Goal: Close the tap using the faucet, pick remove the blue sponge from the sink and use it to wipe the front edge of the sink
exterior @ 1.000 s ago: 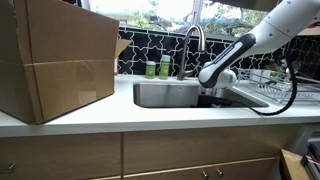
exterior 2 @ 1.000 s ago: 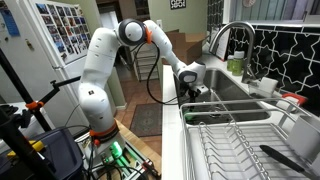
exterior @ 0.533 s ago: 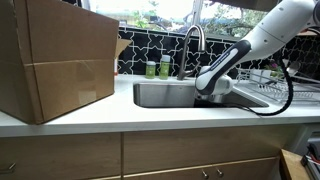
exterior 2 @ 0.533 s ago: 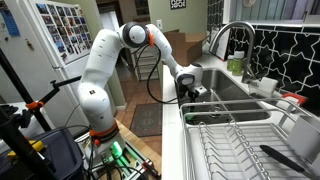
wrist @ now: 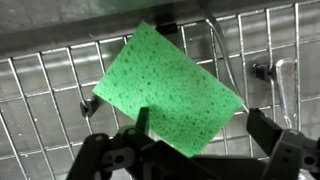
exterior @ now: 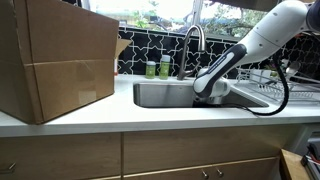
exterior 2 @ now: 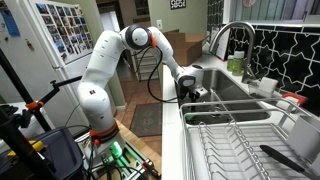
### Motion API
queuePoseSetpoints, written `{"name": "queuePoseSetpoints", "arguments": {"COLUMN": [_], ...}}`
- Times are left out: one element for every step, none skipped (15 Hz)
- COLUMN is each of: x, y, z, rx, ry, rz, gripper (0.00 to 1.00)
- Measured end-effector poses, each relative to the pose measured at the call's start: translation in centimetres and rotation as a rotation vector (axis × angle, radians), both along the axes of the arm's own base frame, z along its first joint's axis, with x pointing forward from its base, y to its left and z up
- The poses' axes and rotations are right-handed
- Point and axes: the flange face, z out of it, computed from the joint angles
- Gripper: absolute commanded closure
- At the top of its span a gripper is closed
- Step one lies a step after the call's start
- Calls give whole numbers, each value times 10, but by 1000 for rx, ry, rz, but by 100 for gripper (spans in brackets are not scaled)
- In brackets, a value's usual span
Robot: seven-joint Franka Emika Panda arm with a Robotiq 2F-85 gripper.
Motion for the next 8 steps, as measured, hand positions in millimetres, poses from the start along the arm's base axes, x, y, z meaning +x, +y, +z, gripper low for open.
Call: {"name": "queuePoseSetpoints", "arguments": {"x": [2,3,5,8,11,13,15,17], "y": [-1,-1,-2,-3,-3,-4,-4,-4], "z": [-1,-3,-5,-7,-10,-13,-16,-18], "rx": [-1,-2,-4,-5,-6,-7,-7,-7], "ry": [-1,-1,-2,-2,-1,-1,0,1], "rz": [0,0,1,2,3,4,6,7], "gripper": [0,0,0,1,18,26,30,40]}}
